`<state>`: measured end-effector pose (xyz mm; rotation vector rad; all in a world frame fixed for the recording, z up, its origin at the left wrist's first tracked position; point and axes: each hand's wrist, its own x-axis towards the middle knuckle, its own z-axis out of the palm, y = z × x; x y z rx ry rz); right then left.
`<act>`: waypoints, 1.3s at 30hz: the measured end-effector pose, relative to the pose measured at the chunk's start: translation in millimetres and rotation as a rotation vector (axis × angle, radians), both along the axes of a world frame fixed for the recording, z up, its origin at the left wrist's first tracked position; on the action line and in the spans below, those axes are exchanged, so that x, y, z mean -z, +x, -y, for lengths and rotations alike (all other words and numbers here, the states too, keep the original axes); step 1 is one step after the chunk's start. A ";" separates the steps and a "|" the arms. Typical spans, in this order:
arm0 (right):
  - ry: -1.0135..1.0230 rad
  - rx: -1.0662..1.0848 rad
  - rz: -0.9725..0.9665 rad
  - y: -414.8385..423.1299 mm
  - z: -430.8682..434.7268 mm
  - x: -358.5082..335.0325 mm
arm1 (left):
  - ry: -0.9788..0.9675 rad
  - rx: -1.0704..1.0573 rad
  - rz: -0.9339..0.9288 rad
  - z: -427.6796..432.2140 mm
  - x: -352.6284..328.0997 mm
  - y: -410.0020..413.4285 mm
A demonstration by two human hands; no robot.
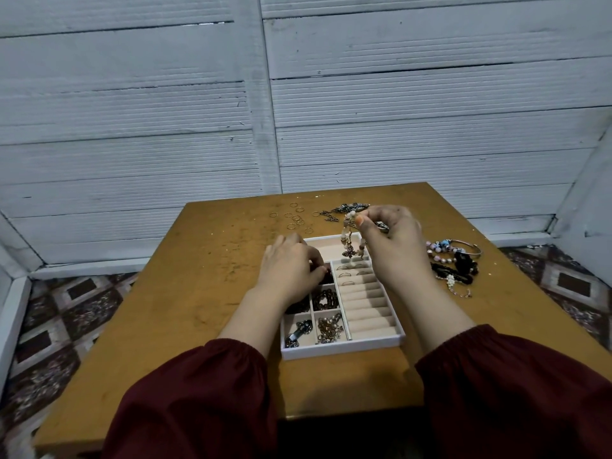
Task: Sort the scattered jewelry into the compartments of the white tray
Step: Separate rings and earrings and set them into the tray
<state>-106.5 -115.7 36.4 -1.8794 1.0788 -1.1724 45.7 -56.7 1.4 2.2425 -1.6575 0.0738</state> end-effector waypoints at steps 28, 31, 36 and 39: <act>-0.022 -0.014 0.023 7.8 -1.0 -2.3 | -0.006 -0.087 -0.262 -0.6 -5.7 6.2; -0.019 -0.018 0.022 8.0 -0.2 -1.5 | 0.002 -0.003 -0.199 -0.7 -3.6 2.4; -0.018 -0.010 0.045 6.6 2.6 0.8 | 0.030 0.106 -0.047 -0.8 -4.2 2.5; -0.017 -0.006 0.047 5.6 3.8 1.1 | 0.028 0.085 0.012 -2.5 -5.4 2.1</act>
